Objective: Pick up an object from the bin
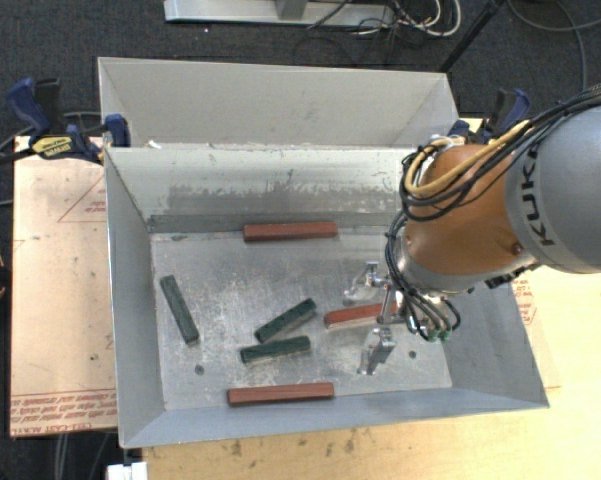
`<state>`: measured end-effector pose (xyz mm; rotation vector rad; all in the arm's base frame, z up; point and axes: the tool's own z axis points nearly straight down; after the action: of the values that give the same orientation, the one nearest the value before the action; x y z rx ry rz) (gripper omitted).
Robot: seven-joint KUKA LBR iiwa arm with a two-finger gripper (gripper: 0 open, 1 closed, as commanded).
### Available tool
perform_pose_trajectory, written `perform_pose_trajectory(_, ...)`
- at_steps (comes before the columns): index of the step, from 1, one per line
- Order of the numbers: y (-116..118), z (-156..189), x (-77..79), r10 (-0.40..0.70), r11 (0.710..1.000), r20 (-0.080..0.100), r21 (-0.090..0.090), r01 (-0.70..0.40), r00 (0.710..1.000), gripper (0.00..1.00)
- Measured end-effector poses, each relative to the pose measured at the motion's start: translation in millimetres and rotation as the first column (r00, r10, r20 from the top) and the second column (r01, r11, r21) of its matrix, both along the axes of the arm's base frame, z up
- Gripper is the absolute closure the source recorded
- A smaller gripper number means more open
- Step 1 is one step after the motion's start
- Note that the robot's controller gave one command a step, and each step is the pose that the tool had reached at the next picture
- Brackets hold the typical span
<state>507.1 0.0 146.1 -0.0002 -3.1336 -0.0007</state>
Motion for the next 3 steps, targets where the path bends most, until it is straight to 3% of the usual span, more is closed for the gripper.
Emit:
perform_pose_trajectory(1,0,4,2.0,0.000,1.000,0.008,0.000,0.000,1.000,0.00)
perform_pose_trajectory(2,-25,-68,55.9,-0.129,0.992,0.020,0.004,0.129,0.991,1.00)
perform_pose_trajectory(3,-25,-68,55.9,-0.129,0.992,0.020,0.004,0.129,0.991,1.00)
